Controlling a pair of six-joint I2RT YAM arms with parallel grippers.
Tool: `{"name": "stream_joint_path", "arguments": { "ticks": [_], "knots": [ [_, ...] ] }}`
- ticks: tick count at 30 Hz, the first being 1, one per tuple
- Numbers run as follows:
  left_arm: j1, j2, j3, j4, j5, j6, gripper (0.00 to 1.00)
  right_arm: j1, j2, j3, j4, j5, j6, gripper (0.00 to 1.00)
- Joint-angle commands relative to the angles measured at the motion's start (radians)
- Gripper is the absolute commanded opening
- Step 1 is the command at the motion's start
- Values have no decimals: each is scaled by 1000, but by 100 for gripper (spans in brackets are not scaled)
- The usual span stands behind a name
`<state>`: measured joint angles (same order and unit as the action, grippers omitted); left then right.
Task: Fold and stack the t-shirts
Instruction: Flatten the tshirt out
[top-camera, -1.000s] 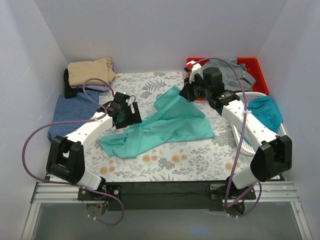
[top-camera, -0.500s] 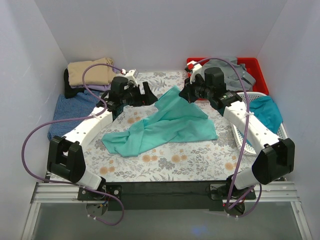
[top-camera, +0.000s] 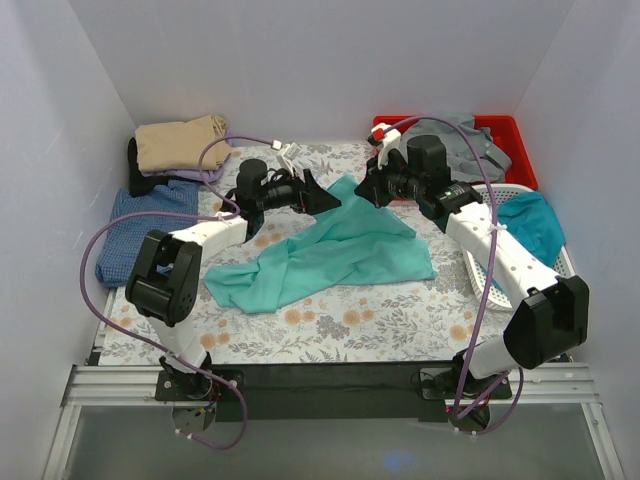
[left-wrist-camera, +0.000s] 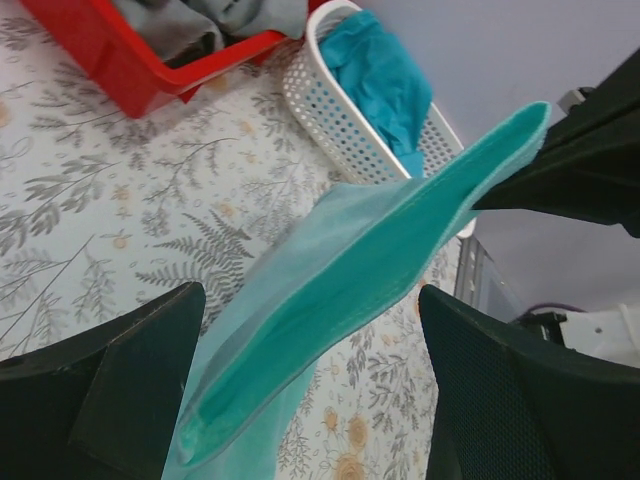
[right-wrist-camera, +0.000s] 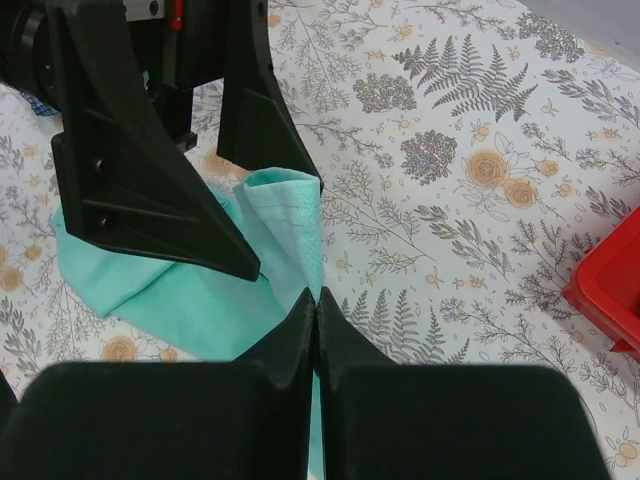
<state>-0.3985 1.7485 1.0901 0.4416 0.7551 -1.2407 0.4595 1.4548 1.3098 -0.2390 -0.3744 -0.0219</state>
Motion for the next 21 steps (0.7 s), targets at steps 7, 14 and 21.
{"name": "stream_joint_path", "arguments": {
  "ticks": [7, 14, 21],
  "knots": [
    [-11, 32, 128, 36, 259, -11, 36, 4, 16, 0, 0, 8, 5, 1],
    [-19, 3, 227, -108, 215, 41, 0, 4, 10, -7, 0, 44, 11, 1],
    [6, -202, 338, -502, -132, 227, 0, 2, -105, -104, -23, 300, 16, 61]
  ]
}}
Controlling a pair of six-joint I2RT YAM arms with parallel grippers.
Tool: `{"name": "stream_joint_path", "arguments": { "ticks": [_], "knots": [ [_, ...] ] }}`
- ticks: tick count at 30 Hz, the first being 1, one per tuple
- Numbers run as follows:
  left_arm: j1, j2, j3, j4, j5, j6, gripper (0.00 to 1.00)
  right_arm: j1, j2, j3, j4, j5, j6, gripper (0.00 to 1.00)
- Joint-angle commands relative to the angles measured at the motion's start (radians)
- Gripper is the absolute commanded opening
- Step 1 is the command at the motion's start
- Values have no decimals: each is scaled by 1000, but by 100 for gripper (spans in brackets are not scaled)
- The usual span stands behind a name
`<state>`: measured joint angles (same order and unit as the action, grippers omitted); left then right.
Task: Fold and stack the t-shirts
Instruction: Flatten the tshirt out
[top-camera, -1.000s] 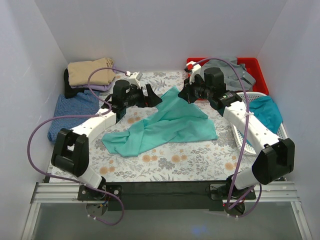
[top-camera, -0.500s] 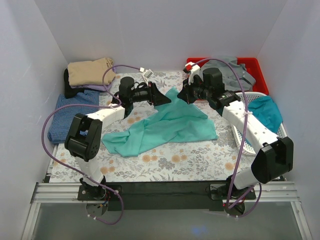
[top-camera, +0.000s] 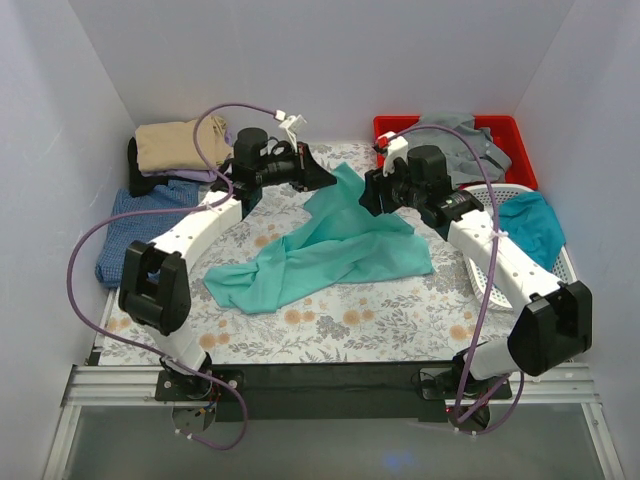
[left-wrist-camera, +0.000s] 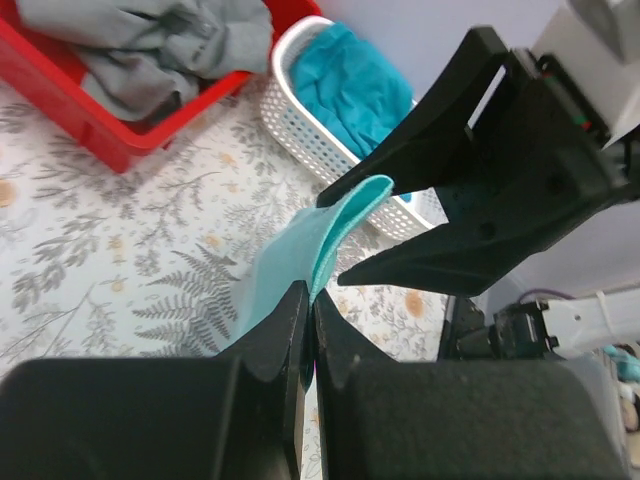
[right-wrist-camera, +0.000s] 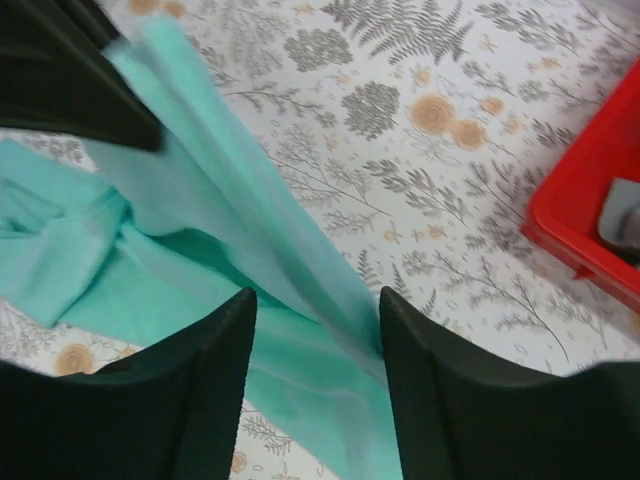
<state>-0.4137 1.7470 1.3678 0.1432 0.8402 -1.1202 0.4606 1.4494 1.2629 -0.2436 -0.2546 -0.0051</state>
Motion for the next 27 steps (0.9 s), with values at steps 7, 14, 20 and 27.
{"name": "stream_joint_path", "arguments": {
  "ticks": [7, 14, 20, 27],
  "knots": [
    [50, -395, 4, -358, -507, 172, 0, 0, -141, -186, -28, 319, 77, 62],
    [53, -507, 10, -462, -524, 200, 0, -4, -69, -249, 52, 235, 80, 62],
    [53, -590, -48, -517, -539, 162, 0, -4, 54, -195, 125, 63, 167, 61],
    [53, -673, -214, -723, -613, 19, 0, 0, 172, -125, 207, -138, 315, 58]
  ]
}}
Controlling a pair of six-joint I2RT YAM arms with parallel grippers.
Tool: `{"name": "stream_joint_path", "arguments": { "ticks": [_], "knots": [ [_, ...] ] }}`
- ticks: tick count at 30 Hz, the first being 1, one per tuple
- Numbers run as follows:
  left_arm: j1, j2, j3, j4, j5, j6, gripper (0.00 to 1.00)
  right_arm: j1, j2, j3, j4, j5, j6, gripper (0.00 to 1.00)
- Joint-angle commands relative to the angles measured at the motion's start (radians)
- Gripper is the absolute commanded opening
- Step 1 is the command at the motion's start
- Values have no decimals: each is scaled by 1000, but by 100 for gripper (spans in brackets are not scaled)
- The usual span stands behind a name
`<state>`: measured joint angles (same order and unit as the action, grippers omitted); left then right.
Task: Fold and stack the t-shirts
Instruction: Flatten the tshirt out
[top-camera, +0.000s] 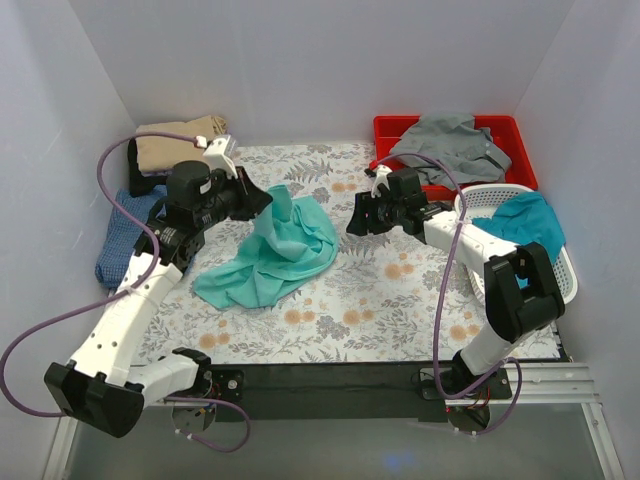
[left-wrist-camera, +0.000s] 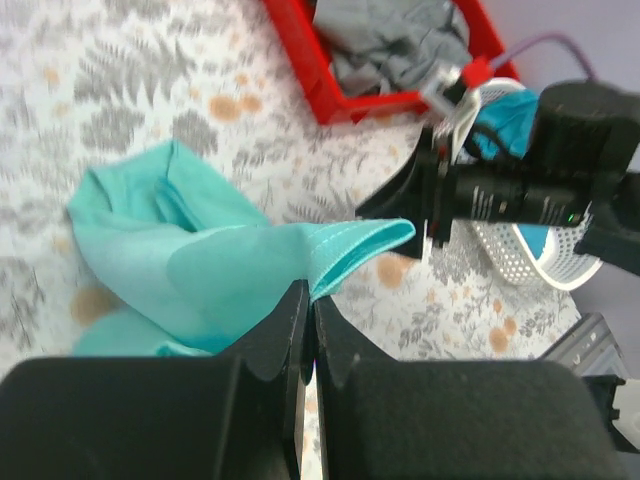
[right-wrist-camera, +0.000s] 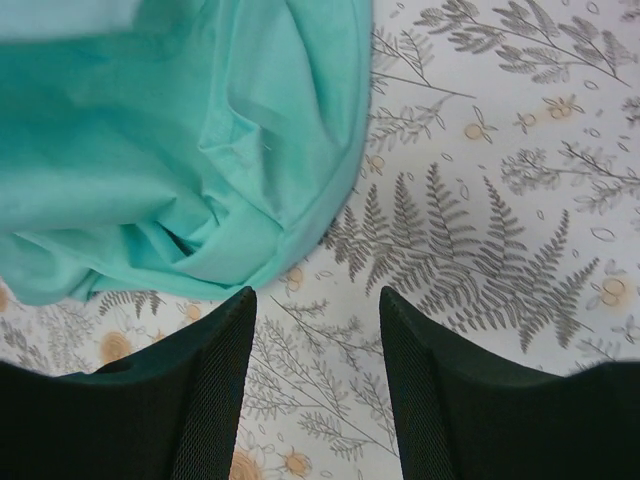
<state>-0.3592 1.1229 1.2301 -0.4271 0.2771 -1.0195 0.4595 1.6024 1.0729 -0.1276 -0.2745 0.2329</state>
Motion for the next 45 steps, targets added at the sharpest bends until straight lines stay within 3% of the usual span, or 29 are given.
{"name": "stream_joint_path", "arguments": {
  "ticks": [1, 6, 7, 8, 9, 12, 15, 23, 25, 30, 31, 40, 45],
  "knots": [
    [-1, -61, -101, -210, -53, -120, 0, 1, 30, 67, 89, -118, 77, 58],
    [-3, -121, -237, -387, -49, -270, 0, 1, 34, 39, 86, -138, 66, 58],
    [-4, -120, -254, -435, -52, -287, 12, 1, 36, 35, 88, -149, 65, 58],
    [-14, -112, -273, -475, -79, -310, 80, 1, 39, 29, 88, -161, 60, 58],
    [-14, -112, -274, -475, -96, -320, 98, 4, 40, 24, 88, -163, 60, 58],
    [-21, -117, -218, -521, -174, -318, 98, 5, 39, 12, 88, -158, 48, 58],
    [-21, -115, -134, -518, -338, -275, 98, 5, 39, 9, 86, -154, 33, 58],
    [-23, 103, 189, -308, -516, -125, 98, 5, 28, 15, 80, -149, 20, 58],
    [-20, 158, 206, -245, -506, -70, 98, 5, 22, 10, 77, -147, 13, 58],
    [-18, 466, 229, -222, -316, -47, 98, 5, 53, 33, 72, -155, 2, 58],
    [-17, 492, 200, -134, -297, -44, 98, 5, 57, 38, 72, -157, -1, 58],
    [0, 800, 297, 24, -326, -19, 98, 5, 128, 82, 69, -198, -18, 58],
    [22, 880, 361, 51, -378, 10, 98, 4, 169, 94, 63, -221, -33, 58]
  ]
}}
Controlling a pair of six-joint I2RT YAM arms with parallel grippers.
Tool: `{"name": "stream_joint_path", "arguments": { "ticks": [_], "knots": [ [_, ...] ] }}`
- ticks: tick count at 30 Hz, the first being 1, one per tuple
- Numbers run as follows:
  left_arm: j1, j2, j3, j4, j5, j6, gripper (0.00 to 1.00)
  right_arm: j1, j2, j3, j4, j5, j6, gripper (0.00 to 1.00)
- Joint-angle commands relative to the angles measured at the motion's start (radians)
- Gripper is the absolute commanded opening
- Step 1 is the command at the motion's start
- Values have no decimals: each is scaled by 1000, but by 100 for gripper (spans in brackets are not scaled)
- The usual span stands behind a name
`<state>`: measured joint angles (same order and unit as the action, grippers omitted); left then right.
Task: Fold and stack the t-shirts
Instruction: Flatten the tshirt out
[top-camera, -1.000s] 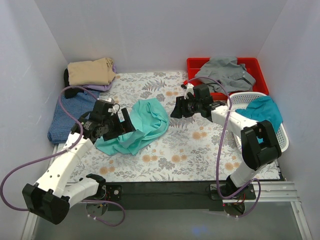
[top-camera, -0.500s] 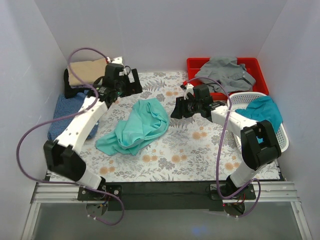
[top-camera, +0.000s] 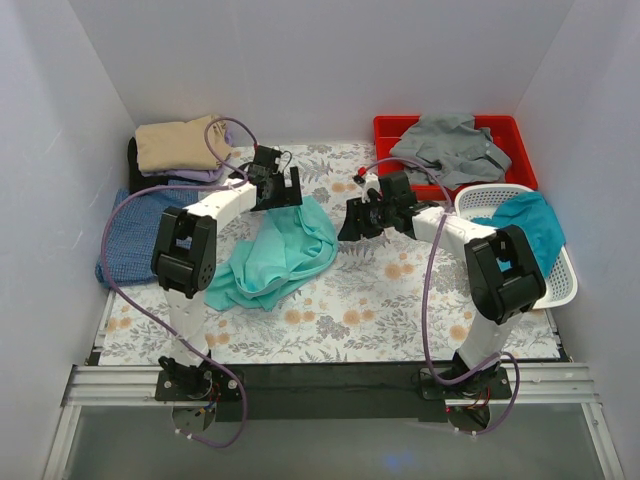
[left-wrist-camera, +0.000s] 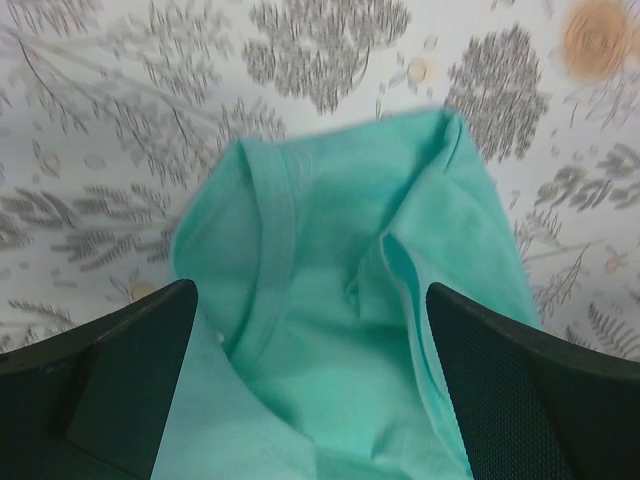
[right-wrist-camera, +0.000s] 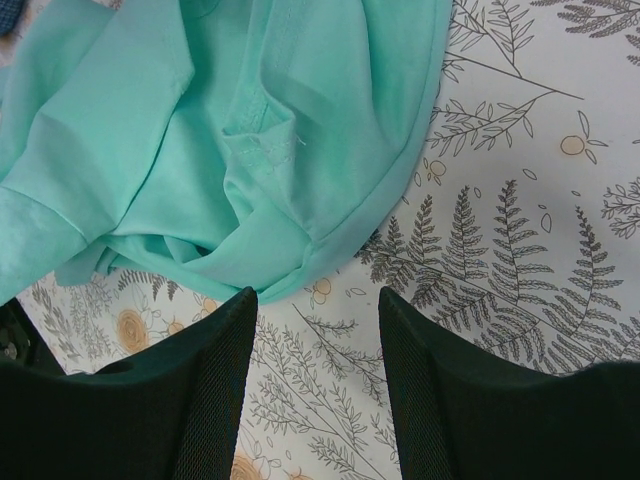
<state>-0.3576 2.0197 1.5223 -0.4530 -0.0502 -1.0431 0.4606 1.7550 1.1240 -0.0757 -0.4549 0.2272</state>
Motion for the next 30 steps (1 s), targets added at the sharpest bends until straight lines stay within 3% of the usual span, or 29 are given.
{"name": "stream_joint_path", "arguments": {
  "ticks": [1, 18, 19, 21, 23, 24, 26, 30],
  "knots": [
    [25, -13, 67, 88, -60, 46, 98, 3, 21, 46, 7, -45, -34, 58],
    [65, 209, 125, 43, 1, 29, 98, -37, 121, 96, -2, -103, -55, 58],
    [65, 209, 127, 43, 24, 29, 94, -40, 121, 97, -3, -105, -55, 58],
    [65, 208, 125, 40, 80, 31, 66, -45, 127, 97, -3, -110, -54, 57],
    [65, 195, 113, 42, 157, 31, 25, -49, 130, 97, -3, -111, -55, 57],
    [65, 188, 105, 45, 182, 32, 16, -50, 130, 97, -3, -113, -55, 57],
    [65, 163, 72, 48, 249, 35, 0, -51, 127, 94, -2, -114, -55, 57],
    [65, 103, -10, 72, 315, 38, 0, -53, 123, 86, -3, -113, -58, 57]
  ]
}}
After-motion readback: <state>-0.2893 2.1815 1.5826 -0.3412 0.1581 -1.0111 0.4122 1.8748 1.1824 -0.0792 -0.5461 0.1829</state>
